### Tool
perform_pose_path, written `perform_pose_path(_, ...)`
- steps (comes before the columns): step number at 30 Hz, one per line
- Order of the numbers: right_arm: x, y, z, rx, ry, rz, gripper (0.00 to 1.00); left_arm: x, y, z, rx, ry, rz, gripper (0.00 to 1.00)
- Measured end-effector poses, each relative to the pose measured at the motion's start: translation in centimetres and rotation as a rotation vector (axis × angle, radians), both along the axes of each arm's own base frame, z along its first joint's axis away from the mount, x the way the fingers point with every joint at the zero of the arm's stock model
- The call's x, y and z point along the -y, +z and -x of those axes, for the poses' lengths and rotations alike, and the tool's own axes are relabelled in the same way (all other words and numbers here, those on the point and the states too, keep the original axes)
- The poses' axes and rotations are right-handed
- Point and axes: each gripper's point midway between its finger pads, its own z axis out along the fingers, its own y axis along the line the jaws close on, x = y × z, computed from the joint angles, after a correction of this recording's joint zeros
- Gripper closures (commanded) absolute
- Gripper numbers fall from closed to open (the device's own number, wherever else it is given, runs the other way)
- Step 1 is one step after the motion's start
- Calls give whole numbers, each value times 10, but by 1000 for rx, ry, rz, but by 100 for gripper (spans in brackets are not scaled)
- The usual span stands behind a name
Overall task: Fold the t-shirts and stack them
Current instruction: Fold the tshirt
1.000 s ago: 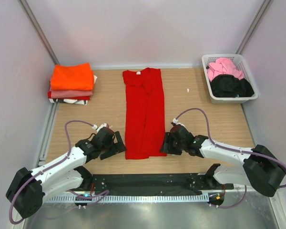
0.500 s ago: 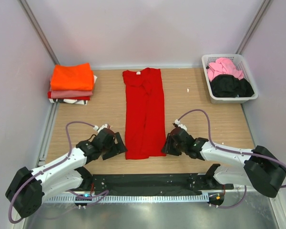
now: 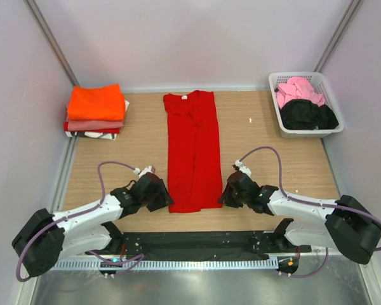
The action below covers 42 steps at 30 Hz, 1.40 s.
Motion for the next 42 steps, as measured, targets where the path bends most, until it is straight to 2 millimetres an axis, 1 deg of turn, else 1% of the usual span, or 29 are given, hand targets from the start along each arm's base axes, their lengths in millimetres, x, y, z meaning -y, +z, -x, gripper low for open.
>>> perform_pose_path(1,1,0,0,1,-2,0,99,4,-2,1,-3,-6,5,62)
perform_pose_path(2,2,0,1,1,-3,1,99,8,-3,1,-3,-15,9,74)
perform_pose_path(5,3,0,1,4,-5,0,99,19,-9,4,-14,-36,15,100)
perform_pose_path(9,5,0,3,9,-10,-4,99,32,-10,4,-15,-45,35,100)
perform_pose_path(13,14,0,7,16,-29,-2,99,37,-10,3,-13,-53,40,100)
perform_pose_path(17,20,0,11,15,-40,3,99,39,-9,5,-14,-60,39,100)
perform_pose_path(23,27,1,18,-5,-40,24,99,38,-8,20,-54,-99,-27,100)
perform_pose_path(27,32,8,19,-12,-39,54,99,38,1,21,-78,-107,-63,100)
perform_pose_path(30,30,23,11,9,-37,77,99,42,15,17,-74,-109,-67,99)
perform_pose_path(35,18,55,-16,83,-28,111,99,52,50,0,-24,-110,-79,100)
perform_pose_path(37,14,64,-27,102,-22,146,99,59,69,-15,5,-110,-84,100)
perform_pose_path(40,7,79,-47,137,-16,190,99,64,88,-40,38,-97,-95,99)
perform_pose_path(42,4,89,-62,158,-19,205,99,62,97,-58,51,-77,-102,100)
